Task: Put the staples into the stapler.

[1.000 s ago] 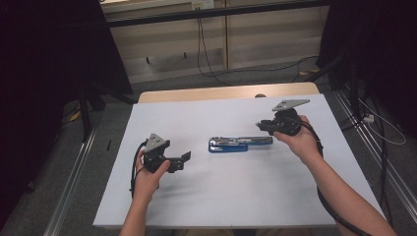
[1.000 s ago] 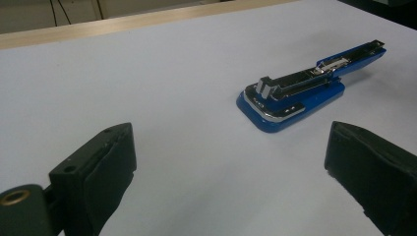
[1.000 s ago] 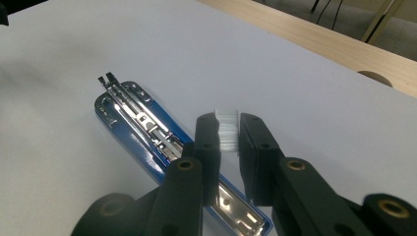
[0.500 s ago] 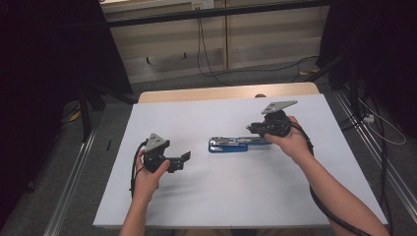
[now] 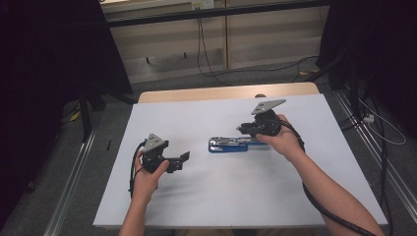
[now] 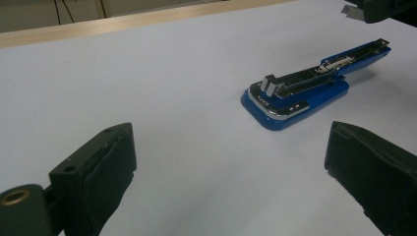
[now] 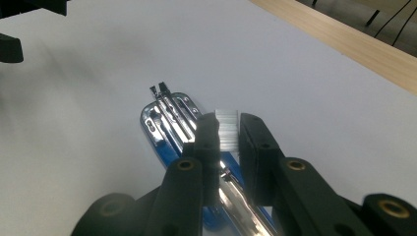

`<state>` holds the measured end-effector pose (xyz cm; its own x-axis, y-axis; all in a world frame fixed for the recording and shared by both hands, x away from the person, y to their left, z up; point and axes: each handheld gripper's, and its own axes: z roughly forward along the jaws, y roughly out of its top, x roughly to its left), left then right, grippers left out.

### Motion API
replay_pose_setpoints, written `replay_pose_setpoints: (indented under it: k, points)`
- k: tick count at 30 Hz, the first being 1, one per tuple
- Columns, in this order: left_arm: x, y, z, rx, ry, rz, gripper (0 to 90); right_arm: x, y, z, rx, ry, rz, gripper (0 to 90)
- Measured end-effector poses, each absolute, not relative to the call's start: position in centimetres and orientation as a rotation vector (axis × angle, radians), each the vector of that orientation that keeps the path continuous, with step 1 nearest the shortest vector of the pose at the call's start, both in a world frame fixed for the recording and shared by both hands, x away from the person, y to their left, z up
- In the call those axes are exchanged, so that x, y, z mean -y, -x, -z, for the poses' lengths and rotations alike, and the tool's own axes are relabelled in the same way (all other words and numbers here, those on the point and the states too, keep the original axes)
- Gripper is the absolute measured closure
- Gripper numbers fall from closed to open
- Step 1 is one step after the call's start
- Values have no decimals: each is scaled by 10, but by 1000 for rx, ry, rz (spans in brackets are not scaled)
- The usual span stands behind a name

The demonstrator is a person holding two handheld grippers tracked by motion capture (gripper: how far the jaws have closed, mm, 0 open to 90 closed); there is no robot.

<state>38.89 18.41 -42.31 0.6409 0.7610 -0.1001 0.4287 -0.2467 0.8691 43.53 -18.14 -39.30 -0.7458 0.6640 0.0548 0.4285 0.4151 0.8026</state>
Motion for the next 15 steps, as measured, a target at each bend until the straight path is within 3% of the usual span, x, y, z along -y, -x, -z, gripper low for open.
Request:
replay_pose_setpoints:
  k: [15]
  points:
    - [-186, -386, 423, -942, -1891, -420, 56, 174, -440, 395, -2440, -858, -1276, 792]
